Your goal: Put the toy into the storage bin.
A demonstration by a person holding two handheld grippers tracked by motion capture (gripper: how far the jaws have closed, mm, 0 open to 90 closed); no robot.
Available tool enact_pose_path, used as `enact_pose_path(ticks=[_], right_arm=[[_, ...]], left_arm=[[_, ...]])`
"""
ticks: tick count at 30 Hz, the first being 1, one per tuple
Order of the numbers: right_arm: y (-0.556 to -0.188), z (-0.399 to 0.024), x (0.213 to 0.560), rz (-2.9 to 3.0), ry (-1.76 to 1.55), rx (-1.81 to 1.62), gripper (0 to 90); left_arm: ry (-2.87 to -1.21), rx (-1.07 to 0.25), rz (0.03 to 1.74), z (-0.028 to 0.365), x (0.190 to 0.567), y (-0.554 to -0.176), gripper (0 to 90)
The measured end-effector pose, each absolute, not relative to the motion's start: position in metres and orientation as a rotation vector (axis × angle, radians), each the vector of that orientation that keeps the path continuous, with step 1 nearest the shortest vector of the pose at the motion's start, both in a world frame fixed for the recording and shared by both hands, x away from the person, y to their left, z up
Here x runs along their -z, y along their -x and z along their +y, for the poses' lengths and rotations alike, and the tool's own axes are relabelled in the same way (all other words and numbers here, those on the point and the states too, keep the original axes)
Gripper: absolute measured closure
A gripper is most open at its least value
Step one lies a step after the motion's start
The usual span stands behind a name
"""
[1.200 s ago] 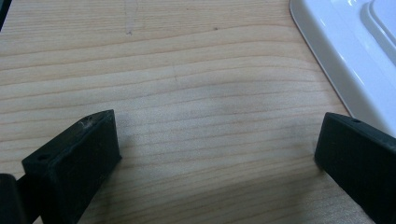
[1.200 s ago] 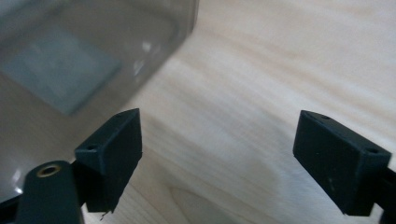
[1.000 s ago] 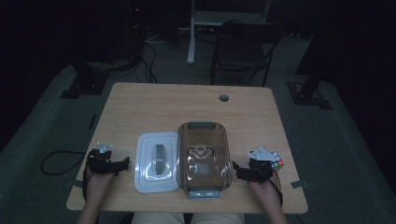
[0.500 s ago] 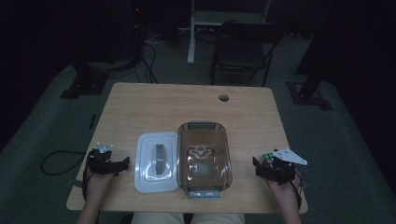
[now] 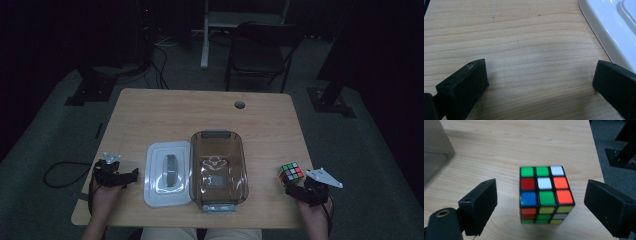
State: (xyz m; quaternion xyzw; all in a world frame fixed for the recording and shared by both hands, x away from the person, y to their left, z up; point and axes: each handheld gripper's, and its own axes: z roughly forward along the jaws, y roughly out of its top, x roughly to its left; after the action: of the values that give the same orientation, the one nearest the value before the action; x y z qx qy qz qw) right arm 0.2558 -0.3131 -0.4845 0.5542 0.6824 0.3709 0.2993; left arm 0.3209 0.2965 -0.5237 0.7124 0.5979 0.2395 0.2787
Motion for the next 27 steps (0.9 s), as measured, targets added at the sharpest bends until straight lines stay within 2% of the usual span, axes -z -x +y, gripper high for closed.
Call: enact_pose_path(ticks=[11,22,24,27], right_arm=[[-0.263,-0.324,0.517,1.868,-1.577,-0.989,11.8],[-0.268,-0.321,0.520,1.904,-1.569,-0.929,15.0],[-0.270,-0.320,0.521,1.925,-1.573,-0.916,20.8],[-0.270,-0.319,0.522,1.925,-1.574,-0.902,23.6]], left_arm=[[-1.912,-0.642,1.604,0.297,0.524,-0.321,0.6],[-1.912,-0.642,1.604,0.296,0.524,-0.321,0.6],[-1.912,-0.642,1.604,0.296,0.524,-0.321,0.6],[-1.912,-0.642,1.604,0.296,0.524,-0.321,0.6]])
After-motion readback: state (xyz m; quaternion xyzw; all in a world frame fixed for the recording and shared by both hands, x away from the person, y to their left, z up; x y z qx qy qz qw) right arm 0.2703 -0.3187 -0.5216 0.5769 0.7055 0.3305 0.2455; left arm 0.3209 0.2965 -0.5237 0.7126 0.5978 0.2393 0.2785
